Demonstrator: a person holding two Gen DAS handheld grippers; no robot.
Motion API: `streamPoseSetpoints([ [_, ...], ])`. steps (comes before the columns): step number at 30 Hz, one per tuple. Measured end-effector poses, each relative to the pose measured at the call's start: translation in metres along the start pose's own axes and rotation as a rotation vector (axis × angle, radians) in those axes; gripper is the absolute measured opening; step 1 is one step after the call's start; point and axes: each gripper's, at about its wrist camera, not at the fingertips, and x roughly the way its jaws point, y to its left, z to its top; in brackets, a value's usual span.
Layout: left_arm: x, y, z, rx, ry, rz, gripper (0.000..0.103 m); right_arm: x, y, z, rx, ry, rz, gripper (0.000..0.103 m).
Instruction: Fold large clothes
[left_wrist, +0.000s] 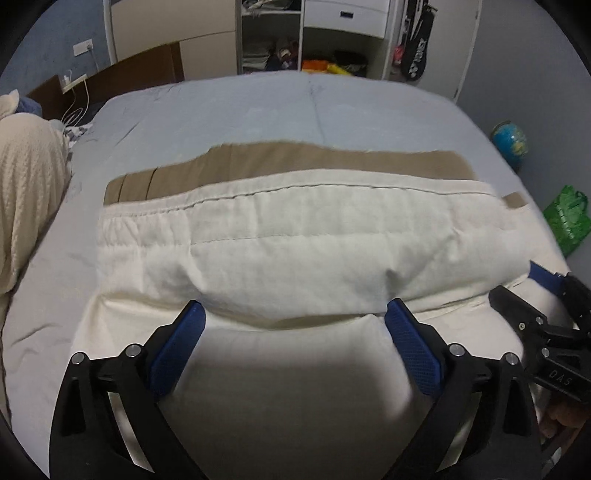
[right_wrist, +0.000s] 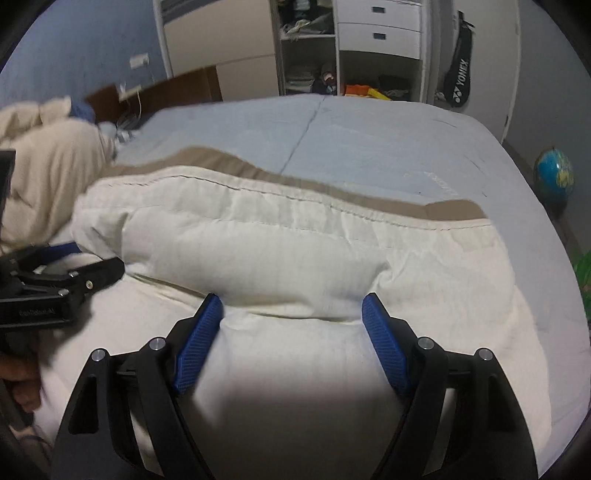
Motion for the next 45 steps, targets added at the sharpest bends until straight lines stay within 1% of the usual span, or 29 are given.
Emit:
streamPoseSetpoints([
  [3, 0.012, 0.002, -0.004, 0.006, -0.005, 0.023, 0.097, 0.016, 0.001, -0.005, -0.019, 0.009, -0.014, 0.073],
  [6, 0.020, 0.007, -0.008, -0.011, -0.020, 0.027, 0.097, 0.028, 0.003, -0.012, -0.031, -0.005, -0.023, 0.074],
  [10, 0.030, 0.003, -0.012, -0.012, -0.046, 0.040, 0.097, 0.036, 0.005, -0.020, -0.046, -0.006, -0.033, 0.074],
  [15, 0.040, -0.002, -0.011, -0.015, -0.048, 0.045, 0.097, 0.048, 0.004, -0.022, -0.052, 0.018, -0.036, 0.075],
  [22, 0.043, -0.005, -0.017, -0.013, -0.047, 0.047, 0.098, 0.054, 0.004, -0.027, -0.044, 0.025, -0.029, 0.075],
  [30, 0.047, -0.003, -0.016, -0.010, -0.054, 0.050, 0.098, 0.055, 0.002, -0.030, -0.043, 0.028, -0.026, 0.075],
  [34, 0.046, -0.004, -0.014, -0.011, -0.036, 0.044, 0.098, 0.054, 0.002, -0.028, -0.040, 0.036, -0.024, 0.075],
  [36, 0.044, -0.002, -0.008, -0.011, -0.004, 0.023, 0.097, 0.053, 0.000, -0.024, -0.034, 0.053, -0.012, 0.075],
  [39, 0.033, 0.002, 0.002, -0.003, 0.012, -0.006, 0.097, 0.044, 0.000, -0.016, -0.039, 0.063, 0.006, 0.075],
  [40, 0.027, 0.002, 0.004, -0.001, -0.002, -0.011, 0.093, 0.041, 0.000, -0.014, -0.037, 0.063, 0.013, 0.075],
  [41, 0.016, 0.003, 0.007, 0.002, -0.039, -0.018, 0.090, 0.036, -0.001, -0.010, -0.028, 0.055, 0.024, 0.074],
  [43, -0.003, 0.005, 0.014, 0.005, -0.121, -0.034, 0.089, 0.021, -0.003, -0.002, -0.014, 0.001, 0.038, 0.074],
  [45, -0.015, 0.009, 0.024, -0.002, -0.170, -0.043, 0.089, 0.007, -0.003, 0.012, 0.001, -0.057, 0.052, 0.074],
])
